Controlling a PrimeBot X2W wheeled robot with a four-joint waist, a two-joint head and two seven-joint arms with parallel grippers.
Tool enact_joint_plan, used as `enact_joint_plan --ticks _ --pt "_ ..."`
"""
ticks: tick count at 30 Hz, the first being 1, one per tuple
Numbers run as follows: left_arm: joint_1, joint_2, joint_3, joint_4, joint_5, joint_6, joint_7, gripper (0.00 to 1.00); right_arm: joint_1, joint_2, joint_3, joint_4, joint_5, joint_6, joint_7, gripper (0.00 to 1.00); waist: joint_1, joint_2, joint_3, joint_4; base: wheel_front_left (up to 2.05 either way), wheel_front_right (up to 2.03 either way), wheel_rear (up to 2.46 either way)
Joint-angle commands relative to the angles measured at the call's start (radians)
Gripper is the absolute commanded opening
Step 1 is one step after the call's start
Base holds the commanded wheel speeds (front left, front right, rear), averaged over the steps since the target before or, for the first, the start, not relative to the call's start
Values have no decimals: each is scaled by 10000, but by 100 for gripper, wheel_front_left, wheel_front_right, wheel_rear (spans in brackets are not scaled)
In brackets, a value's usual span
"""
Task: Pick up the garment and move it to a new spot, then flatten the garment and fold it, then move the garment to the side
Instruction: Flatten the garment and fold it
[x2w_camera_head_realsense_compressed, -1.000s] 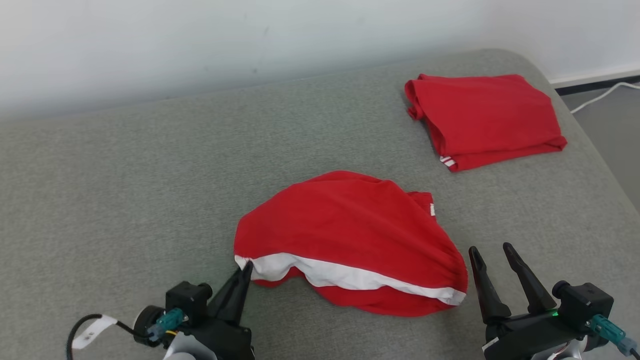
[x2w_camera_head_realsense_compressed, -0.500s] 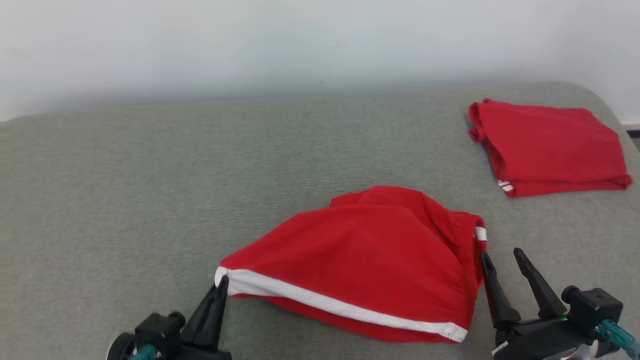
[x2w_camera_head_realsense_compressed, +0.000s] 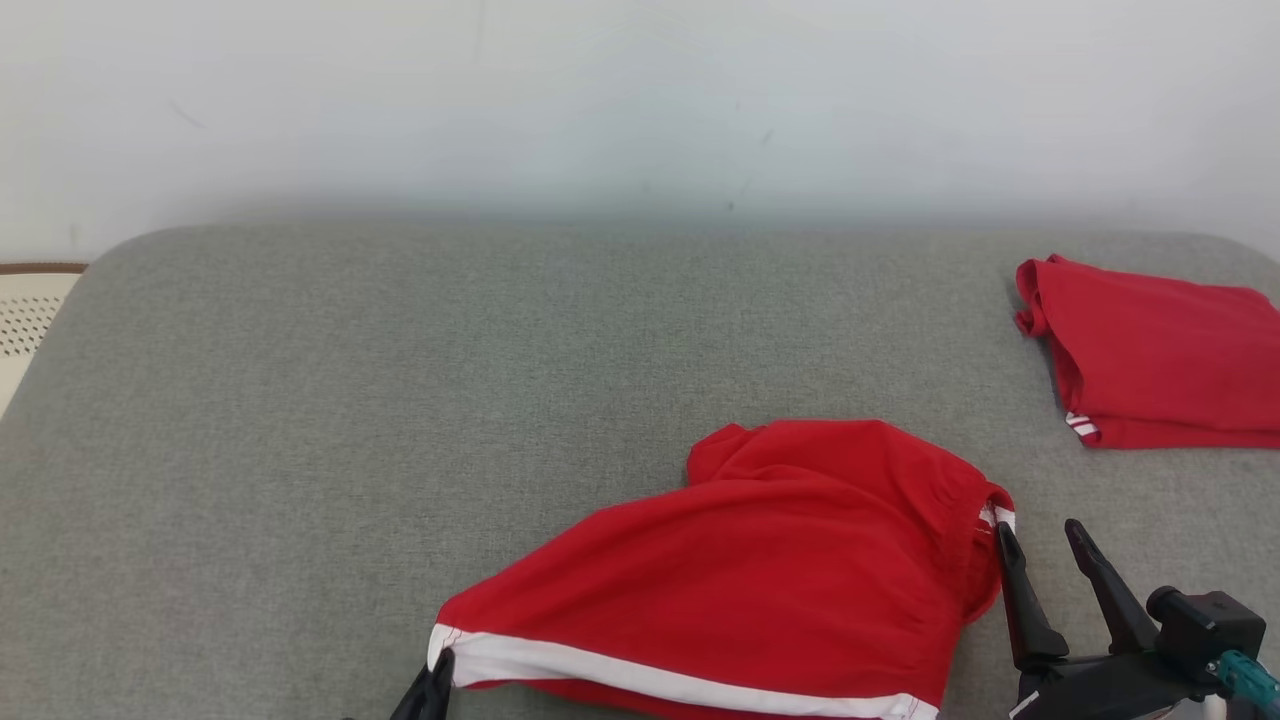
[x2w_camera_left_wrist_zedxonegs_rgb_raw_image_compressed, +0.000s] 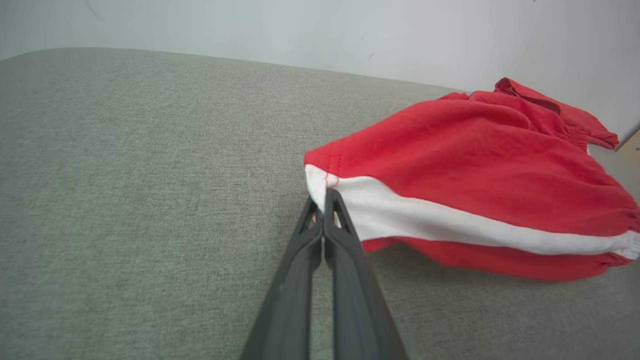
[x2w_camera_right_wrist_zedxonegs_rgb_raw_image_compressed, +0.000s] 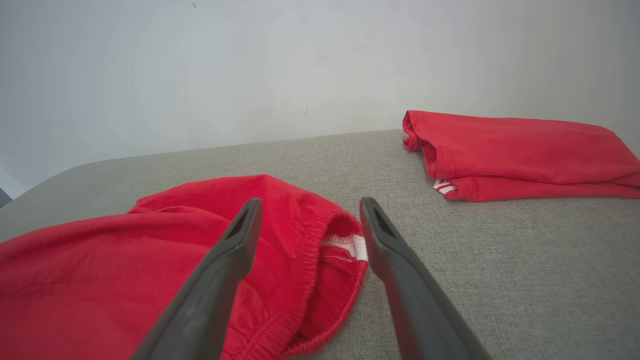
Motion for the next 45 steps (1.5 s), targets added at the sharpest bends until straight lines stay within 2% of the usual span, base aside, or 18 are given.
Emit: enact_joint_plan --ticks 1,2,3,14,20,31,35,45 --pt "139 40 19 49 -57 30 -50 42 102 34 -59 26 -69 -8 41 100 1 0 -59 61 0 0 0" --pt "160 31 -7 114 -34 48 -45 87 111 67 -111 44 -89 -8 60 100 1 0 -71 74 0 0 0" --pt "146 -19 6 137 -88 68 -81 100 110 89 -161 55 -122 -8 74 100 1 0 -81 89 0 0 0" --pt "218 -177 406 -313 -22 336 -387 100 66 370 -441 23 -417 -8 34 100 1 0 -91 -46 0 0 0" --pt "200 -322 995 -1163 327 499 -390 100 70 494 -589 -128 -529 -8 -142 100 1 0 -75 -267 0 0 0" --pt "309 -519 2397 -1789 692 638 -395 100 344 585 -753 -517 -668 -8 -361 100 1 0 -148 -644 0 0 0" --pt "402 -549 2805 -1897 777 422 -395 100 521 583 -704 -795 -567 -8 -377 100 1 0 -195 -720 0 0 0" --pt "399 -687 3044 -1585 997 337 -394 100 656 718 -74 -1217 -694 -8 -378 100 1 0 -334 -798 0 0 0"
